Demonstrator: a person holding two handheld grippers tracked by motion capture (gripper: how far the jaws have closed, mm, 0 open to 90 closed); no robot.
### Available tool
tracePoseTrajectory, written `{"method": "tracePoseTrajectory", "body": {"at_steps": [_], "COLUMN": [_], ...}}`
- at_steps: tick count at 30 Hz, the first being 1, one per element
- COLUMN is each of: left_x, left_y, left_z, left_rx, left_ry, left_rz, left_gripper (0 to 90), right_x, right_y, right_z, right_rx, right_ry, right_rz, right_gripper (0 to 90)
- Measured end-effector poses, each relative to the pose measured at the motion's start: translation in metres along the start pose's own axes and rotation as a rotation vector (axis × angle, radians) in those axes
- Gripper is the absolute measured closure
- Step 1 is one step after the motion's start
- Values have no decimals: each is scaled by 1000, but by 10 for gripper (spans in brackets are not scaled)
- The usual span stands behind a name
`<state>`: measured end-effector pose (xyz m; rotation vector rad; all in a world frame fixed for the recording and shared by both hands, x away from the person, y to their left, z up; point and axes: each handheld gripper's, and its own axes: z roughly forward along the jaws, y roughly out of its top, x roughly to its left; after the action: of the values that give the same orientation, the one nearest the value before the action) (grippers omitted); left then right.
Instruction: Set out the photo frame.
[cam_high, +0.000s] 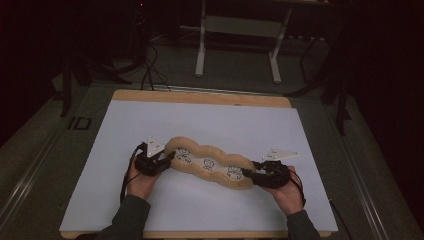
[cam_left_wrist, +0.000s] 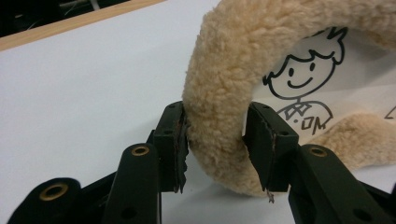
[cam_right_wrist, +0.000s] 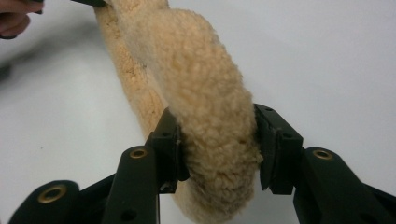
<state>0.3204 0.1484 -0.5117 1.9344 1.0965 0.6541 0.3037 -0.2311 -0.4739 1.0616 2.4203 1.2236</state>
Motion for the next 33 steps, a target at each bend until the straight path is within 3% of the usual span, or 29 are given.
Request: {"method": "tracePoseTrajectory", "body": {"at_steps": [8, 12, 17, 23, 25, 33], "left_x": [0, 1, 2, 2, 2, 0], "left_y": [1, 1, 1, 1, 1, 2], "left_z": [2, 1, 0, -1, -2, -4], "left_rx": [-7, -5, -2, -6, -9, -16], "left_ry": [17, 11, 6, 1, 1, 13], "left_rz": [-3, -18, -28, -41, -49, -63], "left_gripper": [654, 687, 696, 702, 705, 710], "right_x": [0, -3, -7, -9, -9, -6], "right_y": [-5, -11, -15, -17, -17, -15], "right_z": [-1, 2, 1, 3, 4, 3], "right_rx": [6, 72, 89, 112, 111, 105], "right_ry": [12, 14, 45, 63, 77, 38], "right_rz": [36, 56, 90, 123, 136, 112], "right_gripper": [554, 514, 509, 531, 589, 637]}}
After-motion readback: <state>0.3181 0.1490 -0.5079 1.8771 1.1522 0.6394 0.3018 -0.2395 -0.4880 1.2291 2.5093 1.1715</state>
